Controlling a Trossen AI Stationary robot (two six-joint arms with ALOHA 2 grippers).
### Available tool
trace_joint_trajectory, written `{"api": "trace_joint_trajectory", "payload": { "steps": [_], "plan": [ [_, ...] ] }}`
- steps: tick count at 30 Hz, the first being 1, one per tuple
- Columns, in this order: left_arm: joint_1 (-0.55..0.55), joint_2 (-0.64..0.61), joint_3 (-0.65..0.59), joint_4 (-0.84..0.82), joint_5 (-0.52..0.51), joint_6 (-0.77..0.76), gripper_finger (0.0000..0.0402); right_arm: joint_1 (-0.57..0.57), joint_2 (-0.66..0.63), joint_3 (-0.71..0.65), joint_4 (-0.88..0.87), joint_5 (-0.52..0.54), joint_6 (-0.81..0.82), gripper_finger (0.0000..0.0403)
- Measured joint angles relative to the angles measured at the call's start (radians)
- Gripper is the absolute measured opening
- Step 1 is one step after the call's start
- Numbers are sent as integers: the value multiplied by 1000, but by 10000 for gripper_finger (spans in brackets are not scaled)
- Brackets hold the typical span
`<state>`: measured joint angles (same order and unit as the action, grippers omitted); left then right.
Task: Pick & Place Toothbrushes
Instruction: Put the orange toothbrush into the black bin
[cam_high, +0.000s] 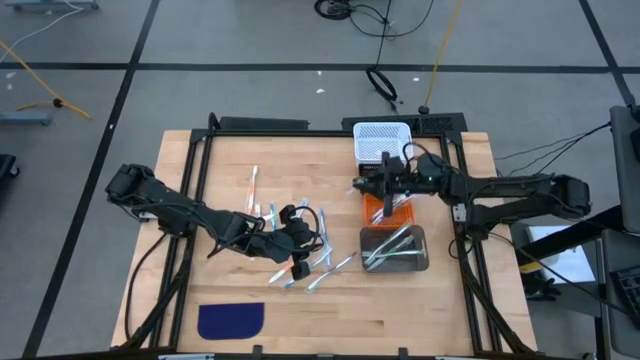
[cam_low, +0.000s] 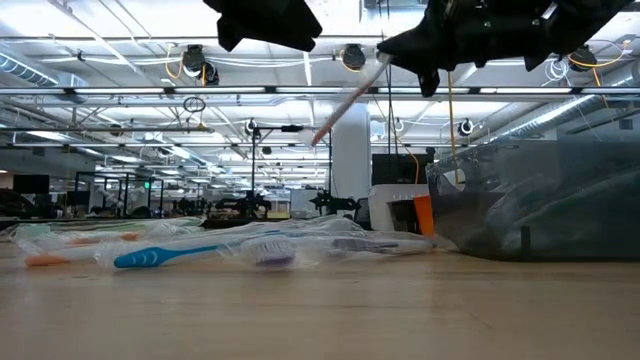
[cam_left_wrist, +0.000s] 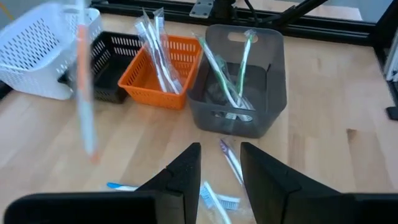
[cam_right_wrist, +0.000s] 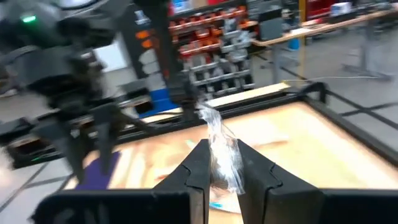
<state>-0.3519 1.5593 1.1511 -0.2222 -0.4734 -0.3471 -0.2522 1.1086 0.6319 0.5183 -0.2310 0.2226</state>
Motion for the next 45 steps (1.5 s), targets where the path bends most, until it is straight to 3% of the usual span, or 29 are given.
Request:
{"api": "trace_joint_trajectory", "payload": {
  "steps": [11, 23, 33, 45],
  "plan": [
    [16, 0, 0, -14, -6, 28, 115, -222, -161, 0, -283, -1, 0, 35],
    [50, 0, 0, -16, -6, 39, 115, -376, -246, 0, -495, -4, -18, 35],
    [59, 0, 0, -15, -5, 38, 115, -432, -284, -2, -621, -9, -31, 35],
    [86, 0, 0, -13, -5, 37, 115, -432, -284, -68, -597, -10, 1, 35]
  ]
}}
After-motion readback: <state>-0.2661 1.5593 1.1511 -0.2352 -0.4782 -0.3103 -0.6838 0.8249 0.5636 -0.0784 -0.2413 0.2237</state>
